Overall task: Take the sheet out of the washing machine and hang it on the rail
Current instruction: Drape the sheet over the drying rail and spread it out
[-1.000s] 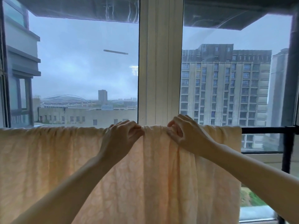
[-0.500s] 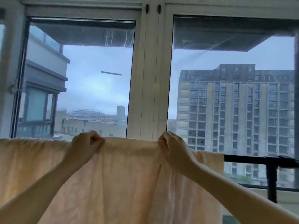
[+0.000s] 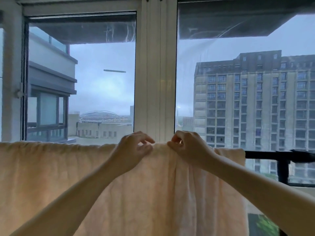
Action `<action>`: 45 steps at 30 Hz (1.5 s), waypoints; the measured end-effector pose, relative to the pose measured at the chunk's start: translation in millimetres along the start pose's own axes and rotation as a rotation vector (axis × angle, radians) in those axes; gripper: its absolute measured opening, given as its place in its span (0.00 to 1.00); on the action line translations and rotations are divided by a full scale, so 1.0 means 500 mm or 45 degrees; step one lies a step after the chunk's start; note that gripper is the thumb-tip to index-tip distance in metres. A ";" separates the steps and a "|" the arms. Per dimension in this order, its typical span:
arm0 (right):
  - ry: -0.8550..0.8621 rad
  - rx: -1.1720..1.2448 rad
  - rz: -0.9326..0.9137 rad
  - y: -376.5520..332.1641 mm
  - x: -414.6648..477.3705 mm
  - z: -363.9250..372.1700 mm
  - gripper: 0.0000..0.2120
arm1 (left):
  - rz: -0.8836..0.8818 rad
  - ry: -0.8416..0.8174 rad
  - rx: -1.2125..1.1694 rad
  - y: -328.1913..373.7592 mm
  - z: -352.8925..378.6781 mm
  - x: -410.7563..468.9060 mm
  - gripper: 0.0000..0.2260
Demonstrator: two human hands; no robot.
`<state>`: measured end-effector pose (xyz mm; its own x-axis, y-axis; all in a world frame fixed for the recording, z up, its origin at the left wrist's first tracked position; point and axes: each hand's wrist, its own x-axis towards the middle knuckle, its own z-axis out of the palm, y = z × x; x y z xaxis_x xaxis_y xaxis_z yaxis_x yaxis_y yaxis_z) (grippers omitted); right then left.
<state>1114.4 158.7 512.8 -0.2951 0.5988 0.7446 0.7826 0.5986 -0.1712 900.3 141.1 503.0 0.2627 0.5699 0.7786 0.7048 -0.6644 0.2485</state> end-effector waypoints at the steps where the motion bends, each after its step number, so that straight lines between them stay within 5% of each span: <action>1: 0.007 0.007 0.015 0.000 0.001 -0.003 0.07 | 0.027 -0.032 -0.002 0.010 0.016 0.003 0.05; 8: -0.191 -0.059 0.009 0.016 -0.020 -0.037 0.10 | -0.085 -0.019 -0.096 0.004 0.044 0.025 0.06; 26: -0.085 -0.014 0.092 0.029 -0.024 -0.061 0.05 | -0.277 0.226 0.050 -0.064 0.000 0.019 0.10; 31: -0.086 -0.024 0.174 0.063 -0.028 -0.103 0.01 | -0.467 0.095 0.211 -0.083 -0.014 0.023 0.10; 35: -0.133 0.002 0.125 0.038 -0.017 -0.093 0.02 | -0.207 0.050 0.102 -0.009 0.018 0.031 0.04; 38: -0.180 -0.016 0.070 0.019 -0.016 -0.081 0.01 | -0.018 -0.117 -0.032 0.052 0.046 0.033 0.08; 45: -0.205 -0.209 0.047 0.027 -0.069 -0.104 0.11 | 0.016 -0.049 -0.105 0.048 0.069 0.043 0.07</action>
<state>1163.3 118.4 518.2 -0.3378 0.7040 0.6247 0.8695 0.4875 -0.0793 945.4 154.1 505.7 0.2973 0.5782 0.7598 0.6450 -0.7083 0.2867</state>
